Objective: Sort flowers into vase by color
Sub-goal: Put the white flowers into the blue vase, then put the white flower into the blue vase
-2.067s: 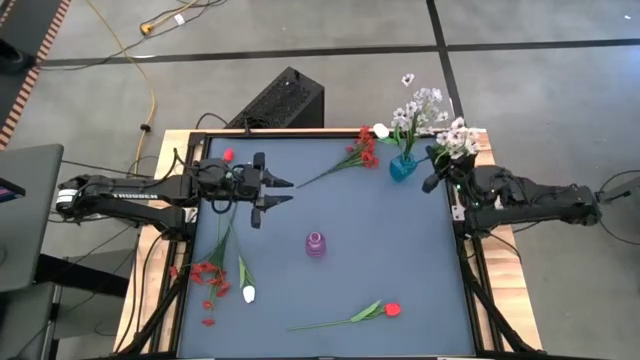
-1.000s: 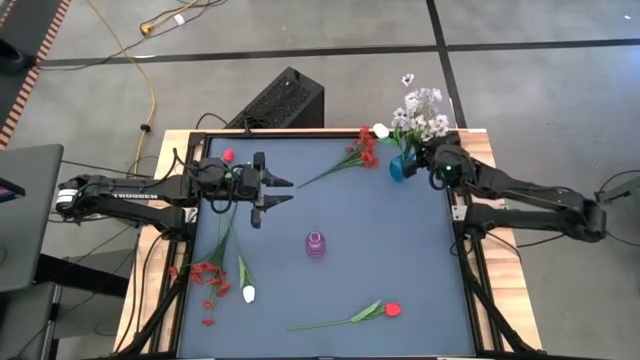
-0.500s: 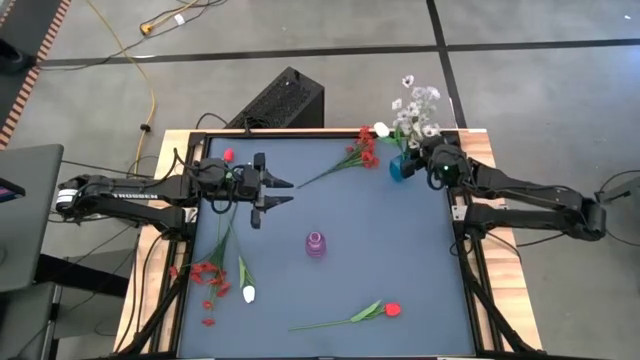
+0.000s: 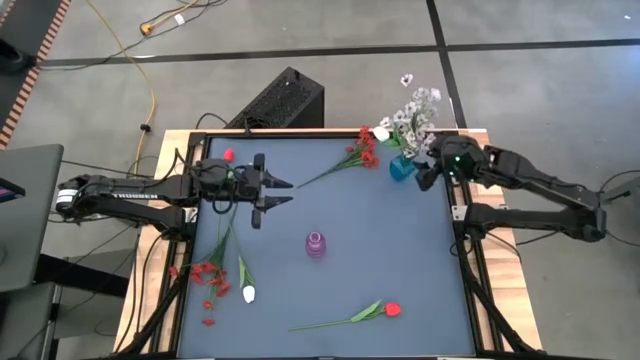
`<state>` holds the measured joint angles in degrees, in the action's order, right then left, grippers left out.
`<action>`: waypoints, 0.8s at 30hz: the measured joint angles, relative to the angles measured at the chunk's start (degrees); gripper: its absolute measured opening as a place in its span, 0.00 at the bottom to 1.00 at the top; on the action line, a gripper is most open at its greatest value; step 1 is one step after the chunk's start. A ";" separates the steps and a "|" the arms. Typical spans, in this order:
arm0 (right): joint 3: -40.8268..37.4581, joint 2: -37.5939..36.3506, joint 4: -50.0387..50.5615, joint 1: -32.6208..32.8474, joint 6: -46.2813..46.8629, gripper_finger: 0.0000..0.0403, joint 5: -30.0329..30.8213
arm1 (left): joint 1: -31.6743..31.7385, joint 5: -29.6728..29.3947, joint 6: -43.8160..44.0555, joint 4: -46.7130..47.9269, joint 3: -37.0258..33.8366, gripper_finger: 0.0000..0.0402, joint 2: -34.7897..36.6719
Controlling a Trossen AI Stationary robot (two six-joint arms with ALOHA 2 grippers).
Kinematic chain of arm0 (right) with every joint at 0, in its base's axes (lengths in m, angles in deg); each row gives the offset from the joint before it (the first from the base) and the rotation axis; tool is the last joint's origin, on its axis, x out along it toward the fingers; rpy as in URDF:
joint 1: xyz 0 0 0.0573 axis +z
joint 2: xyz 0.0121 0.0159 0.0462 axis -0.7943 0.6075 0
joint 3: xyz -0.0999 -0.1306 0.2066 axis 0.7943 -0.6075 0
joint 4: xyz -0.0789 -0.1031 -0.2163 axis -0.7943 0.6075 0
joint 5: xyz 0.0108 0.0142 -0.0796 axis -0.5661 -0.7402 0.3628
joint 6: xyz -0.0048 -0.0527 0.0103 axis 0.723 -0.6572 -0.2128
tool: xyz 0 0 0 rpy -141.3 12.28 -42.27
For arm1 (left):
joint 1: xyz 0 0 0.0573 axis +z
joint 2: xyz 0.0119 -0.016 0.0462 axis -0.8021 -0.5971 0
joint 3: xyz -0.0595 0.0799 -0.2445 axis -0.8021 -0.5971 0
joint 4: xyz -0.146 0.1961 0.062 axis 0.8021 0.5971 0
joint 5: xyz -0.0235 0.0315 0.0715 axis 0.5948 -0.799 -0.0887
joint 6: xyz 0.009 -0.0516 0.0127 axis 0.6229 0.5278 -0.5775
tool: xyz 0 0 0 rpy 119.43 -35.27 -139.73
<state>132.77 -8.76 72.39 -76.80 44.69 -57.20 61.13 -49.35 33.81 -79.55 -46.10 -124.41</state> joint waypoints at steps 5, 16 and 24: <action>4.84 0.03 9.95 0.07 1.68 0.68 -4.98 | 0.00 0.00 0.94 1.53 0.00 0.35 -0.02; 6.31 1.08 12.80 2.62 5.94 0.68 -27.20 | -2.04 3.32 2.98 5.97 -0.02 0.35 -5.35; 6.31 4.40 10.72 17.32 13.84 0.68 -26.93 | -7.11 -2.31 4.41 11.26 -0.02 0.35 -11.87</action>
<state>139.09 -4.35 83.12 -59.47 58.53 -84.13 54.01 -51.66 38.22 -68.29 -46.12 -136.28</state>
